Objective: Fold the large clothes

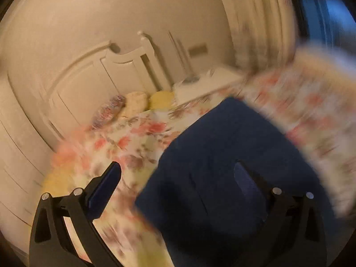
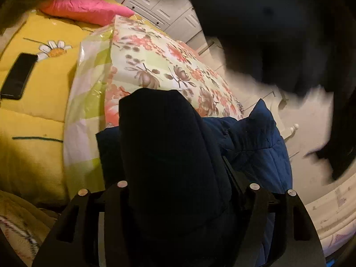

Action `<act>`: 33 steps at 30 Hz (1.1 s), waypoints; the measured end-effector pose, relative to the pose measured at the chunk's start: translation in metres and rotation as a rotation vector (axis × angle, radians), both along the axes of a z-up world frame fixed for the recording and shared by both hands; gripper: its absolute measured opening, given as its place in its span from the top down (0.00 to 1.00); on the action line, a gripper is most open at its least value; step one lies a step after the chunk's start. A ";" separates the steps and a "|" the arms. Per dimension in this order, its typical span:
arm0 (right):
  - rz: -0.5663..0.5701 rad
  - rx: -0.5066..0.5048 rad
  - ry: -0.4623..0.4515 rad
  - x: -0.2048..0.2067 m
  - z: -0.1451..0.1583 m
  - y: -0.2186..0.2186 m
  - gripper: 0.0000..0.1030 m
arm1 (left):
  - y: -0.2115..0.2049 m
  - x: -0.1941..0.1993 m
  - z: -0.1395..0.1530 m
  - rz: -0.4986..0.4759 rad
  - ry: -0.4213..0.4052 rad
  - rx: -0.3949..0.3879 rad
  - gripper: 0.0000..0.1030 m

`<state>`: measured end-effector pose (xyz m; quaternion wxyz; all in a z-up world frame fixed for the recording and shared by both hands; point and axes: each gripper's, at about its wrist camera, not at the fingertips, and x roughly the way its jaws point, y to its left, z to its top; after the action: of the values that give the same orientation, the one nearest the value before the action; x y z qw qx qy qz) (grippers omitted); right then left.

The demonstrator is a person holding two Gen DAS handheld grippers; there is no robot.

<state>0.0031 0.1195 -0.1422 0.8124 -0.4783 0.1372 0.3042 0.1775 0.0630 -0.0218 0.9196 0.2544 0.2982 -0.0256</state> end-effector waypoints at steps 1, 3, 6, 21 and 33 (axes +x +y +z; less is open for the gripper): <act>0.020 0.022 0.031 -0.005 0.007 -0.004 0.25 | -0.007 0.026 -0.023 0.038 0.035 0.077 0.02; 0.083 0.093 0.107 -0.013 0.018 -0.016 0.19 | 0.002 0.050 -0.047 0.024 0.110 0.008 0.02; 0.124 0.229 0.181 -0.021 0.048 -0.053 0.19 | 0.034 0.064 -0.058 0.084 0.134 -0.162 0.02; -0.073 0.169 0.291 0.022 0.038 -0.014 0.35 | 0.075 0.064 -0.067 0.124 0.124 -0.181 0.02; 0.033 0.237 0.398 0.012 0.060 -0.038 0.36 | 0.082 -0.036 -0.072 0.244 -0.003 -0.146 0.02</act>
<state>0.0150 0.0819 -0.0827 0.8147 -0.3124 0.2500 0.4198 0.1414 0.1446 -0.0935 0.9323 0.1486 0.3231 0.0652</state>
